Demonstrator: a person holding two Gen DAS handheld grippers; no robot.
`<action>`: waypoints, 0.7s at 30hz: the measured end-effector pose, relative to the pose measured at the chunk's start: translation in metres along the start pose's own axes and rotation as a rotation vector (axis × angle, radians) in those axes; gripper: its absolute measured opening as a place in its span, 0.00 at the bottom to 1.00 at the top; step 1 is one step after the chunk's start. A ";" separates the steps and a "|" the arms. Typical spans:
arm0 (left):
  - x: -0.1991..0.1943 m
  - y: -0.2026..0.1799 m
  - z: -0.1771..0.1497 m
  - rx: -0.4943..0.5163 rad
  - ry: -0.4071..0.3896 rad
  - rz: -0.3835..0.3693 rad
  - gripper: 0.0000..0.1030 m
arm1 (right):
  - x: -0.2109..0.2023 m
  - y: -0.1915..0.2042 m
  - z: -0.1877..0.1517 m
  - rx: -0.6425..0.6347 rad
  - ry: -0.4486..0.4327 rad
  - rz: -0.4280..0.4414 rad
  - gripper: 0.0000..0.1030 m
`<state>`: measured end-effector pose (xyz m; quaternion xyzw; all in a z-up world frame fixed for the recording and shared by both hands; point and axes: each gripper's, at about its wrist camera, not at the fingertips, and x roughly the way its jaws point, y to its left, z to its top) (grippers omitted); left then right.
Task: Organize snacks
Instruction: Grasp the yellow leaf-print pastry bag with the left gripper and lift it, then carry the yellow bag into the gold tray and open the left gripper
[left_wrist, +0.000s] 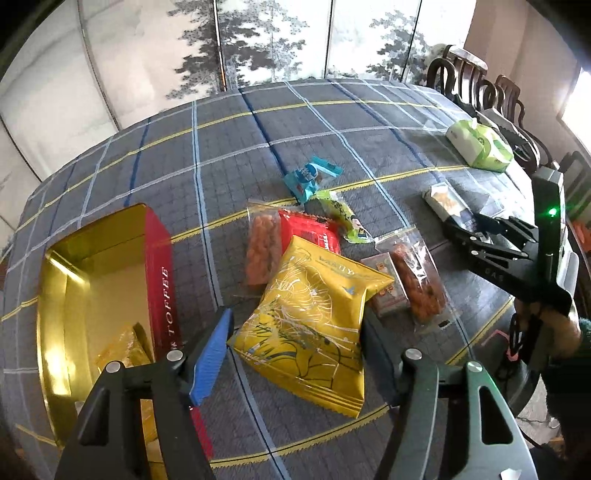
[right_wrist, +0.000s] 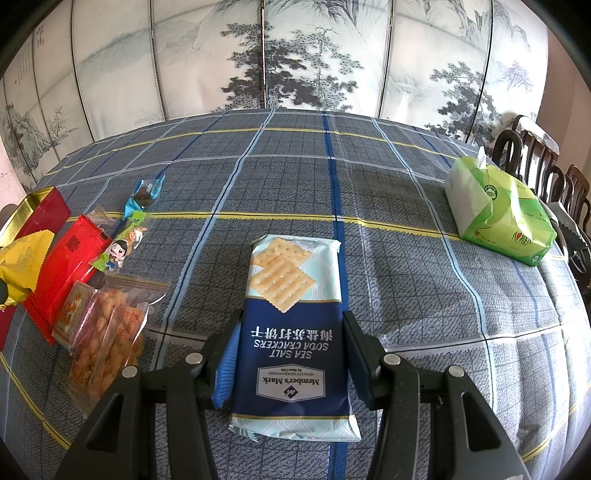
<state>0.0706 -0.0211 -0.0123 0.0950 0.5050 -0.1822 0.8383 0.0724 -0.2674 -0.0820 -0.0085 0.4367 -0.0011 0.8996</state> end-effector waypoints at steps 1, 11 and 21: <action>-0.001 0.000 0.000 0.001 -0.001 -0.005 0.61 | 0.000 0.000 0.000 0.000 0.000 0.000 0.51; -0.022 0.009 0.001 -0.023 -0.034 0.012 0.61 | 0.000 0.000 0.000 0.000 0.000 0.000 0.51; -0.050 0.050 -0.003 -0.108 -0.072 0.077 0.61 | 0.000 0.000 0.000 0.000 0.000 0.000 0.51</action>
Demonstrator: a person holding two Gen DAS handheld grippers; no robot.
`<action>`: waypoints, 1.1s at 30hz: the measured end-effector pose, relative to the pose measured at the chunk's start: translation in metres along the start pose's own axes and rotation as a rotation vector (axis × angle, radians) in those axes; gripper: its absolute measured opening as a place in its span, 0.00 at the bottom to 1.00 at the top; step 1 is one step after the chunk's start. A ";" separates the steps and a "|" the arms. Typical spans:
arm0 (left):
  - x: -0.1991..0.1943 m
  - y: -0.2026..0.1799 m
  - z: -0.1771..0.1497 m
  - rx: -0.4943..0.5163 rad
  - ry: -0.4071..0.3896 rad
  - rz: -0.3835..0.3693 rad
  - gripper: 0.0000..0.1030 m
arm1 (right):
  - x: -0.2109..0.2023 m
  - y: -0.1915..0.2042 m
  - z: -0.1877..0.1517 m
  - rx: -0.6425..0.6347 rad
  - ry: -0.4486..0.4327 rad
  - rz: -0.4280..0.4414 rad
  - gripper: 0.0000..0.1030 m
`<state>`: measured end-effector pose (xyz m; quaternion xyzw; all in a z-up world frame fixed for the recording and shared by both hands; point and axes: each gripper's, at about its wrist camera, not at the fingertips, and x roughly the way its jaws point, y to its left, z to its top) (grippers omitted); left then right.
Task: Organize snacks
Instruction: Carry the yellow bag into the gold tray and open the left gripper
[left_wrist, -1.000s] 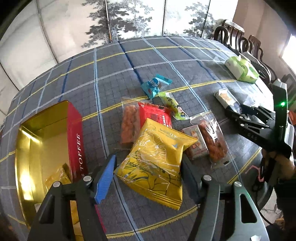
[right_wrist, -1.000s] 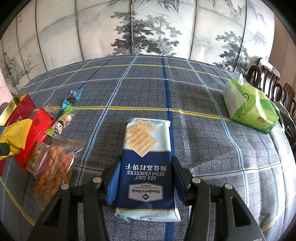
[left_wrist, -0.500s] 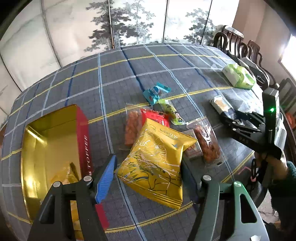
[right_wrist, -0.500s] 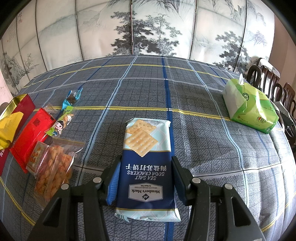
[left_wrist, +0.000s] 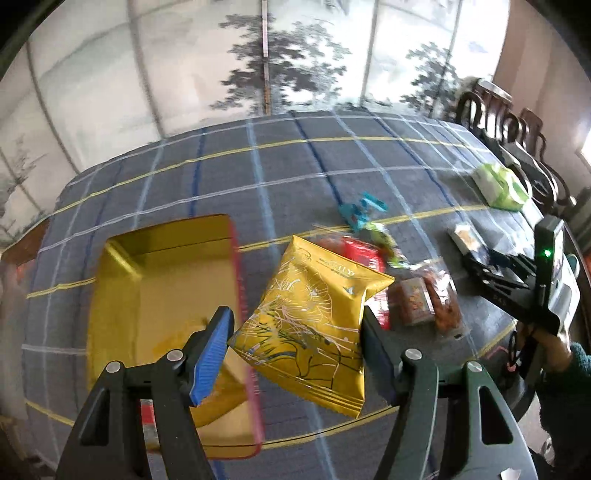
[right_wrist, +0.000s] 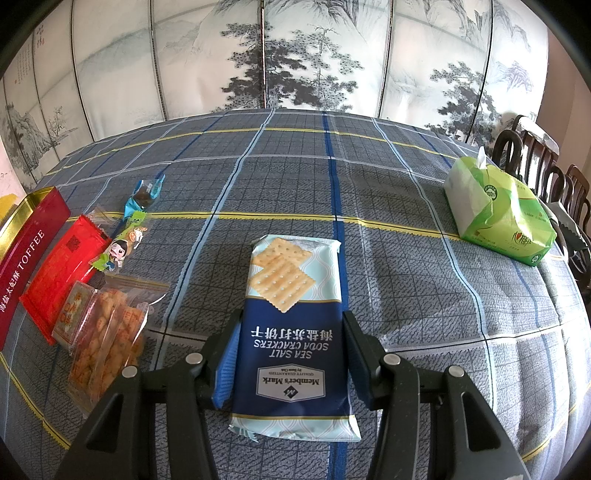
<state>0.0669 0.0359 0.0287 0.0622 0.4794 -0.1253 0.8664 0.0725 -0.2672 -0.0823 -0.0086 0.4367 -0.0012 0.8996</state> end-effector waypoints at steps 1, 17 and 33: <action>-0.003 0.007 -0.001 -0.012 -0.003 0.015 0.61 | 0.000 0.000 0.000 0.000 0.000 0.000 0.51; -0.003 0.092 -0.028 -0.165 0.038 0.178 0.61 | 0.000 0.000 0.000 0.000 0.000 0.000 0.51; 0.030 0.139 -0.052 -0.256 0.132 0.244 0.62 | 0.000 0.000 0.000 0.000 0.000 -0.001 0.51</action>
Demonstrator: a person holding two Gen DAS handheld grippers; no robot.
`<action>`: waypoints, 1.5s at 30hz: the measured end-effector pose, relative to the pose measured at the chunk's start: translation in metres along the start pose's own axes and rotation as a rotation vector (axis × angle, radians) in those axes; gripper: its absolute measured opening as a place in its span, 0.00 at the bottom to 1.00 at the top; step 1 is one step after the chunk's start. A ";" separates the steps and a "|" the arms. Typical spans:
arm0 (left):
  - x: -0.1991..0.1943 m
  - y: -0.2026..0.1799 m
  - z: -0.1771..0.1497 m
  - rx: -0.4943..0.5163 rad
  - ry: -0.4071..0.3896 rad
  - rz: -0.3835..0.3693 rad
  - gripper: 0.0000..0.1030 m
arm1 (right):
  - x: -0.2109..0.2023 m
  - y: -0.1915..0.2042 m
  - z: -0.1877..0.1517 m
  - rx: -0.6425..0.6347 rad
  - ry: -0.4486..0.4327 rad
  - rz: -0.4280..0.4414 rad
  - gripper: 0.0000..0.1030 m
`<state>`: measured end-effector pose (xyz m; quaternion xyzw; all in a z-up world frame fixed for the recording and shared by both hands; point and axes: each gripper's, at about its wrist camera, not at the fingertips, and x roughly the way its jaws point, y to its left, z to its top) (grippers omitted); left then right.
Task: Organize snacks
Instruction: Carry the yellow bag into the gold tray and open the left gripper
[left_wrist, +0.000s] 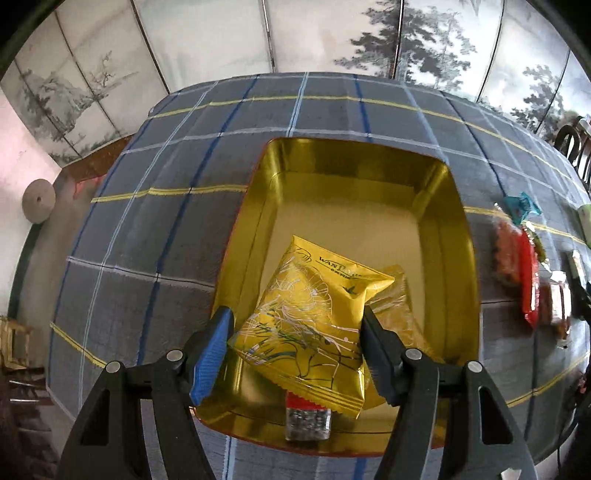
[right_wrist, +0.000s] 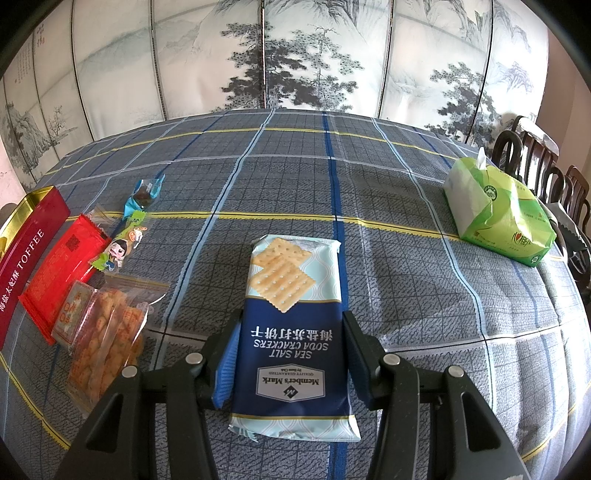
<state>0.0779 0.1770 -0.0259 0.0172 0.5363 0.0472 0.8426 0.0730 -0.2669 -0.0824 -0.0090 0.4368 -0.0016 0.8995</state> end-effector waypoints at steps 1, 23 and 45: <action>0.001 0.001 0.000 -0.002 0.004 0.004 0.62 | 0.000 0.000 0.000 0.000 0.000 0.000 0.51; 0.013 0.004 -0.002 0.010 0.045 0.028 0.65 | 0.000 0.000 -0.001 -0.001 0.000 -0.002 0.49; -0.001 0.002 -0.005 0.022 0.006 0.024 0.77 | -0.001 0.001 0.002 0.026 0.003 -0.025 0.49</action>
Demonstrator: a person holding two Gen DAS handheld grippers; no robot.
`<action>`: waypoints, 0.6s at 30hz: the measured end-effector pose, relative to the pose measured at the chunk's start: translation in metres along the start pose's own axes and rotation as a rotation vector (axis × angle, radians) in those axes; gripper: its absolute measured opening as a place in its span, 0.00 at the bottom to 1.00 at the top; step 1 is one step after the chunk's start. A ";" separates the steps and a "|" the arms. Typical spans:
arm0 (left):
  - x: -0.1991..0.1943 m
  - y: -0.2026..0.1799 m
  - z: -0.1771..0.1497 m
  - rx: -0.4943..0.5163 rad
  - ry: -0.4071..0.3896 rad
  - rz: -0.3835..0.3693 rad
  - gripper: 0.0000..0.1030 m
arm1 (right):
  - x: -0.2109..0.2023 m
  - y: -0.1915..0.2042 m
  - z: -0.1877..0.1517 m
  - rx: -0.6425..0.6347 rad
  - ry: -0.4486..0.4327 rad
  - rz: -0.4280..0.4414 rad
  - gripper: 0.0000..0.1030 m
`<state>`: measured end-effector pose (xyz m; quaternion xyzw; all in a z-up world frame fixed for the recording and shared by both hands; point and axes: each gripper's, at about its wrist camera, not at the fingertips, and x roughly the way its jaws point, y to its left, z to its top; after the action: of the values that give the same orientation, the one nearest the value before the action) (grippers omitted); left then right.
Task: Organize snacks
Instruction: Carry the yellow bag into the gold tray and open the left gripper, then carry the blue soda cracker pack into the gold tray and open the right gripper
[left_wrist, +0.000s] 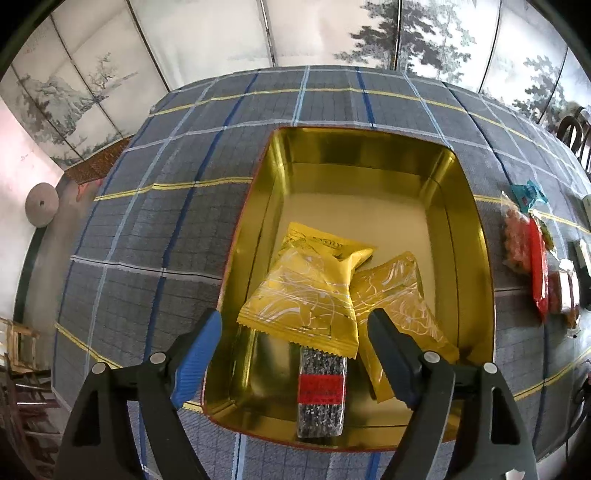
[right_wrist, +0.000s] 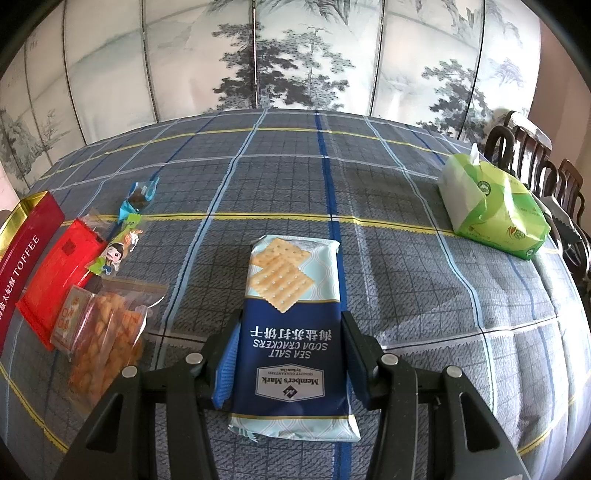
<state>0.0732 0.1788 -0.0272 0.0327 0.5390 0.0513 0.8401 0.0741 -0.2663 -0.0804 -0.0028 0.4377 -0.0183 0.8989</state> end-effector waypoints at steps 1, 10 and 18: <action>-0.003 0.000 0.000 -0.001 -0.008 0.005 0.77 | 0.000 0.000 0.000 0.002 0.000 -0.001 0.49; -0.023 0.003 -0.009 -0.032 -0.069 0.032 0.82 | 0.000 0.004 0.003 0.023 0.021 -0.025 0.49; -0.036 0.001 -0.025 -0.049 -0.099 0.041 0.86 | -0.003 0.008 0.007 0.060 0.036 -0.052 0.49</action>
<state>0.0354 0.1757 -0.0050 0.0254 0.4944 0.0799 0.8652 0.0776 -0.2580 -0.0740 0.0132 0.4527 -0.0550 0.8899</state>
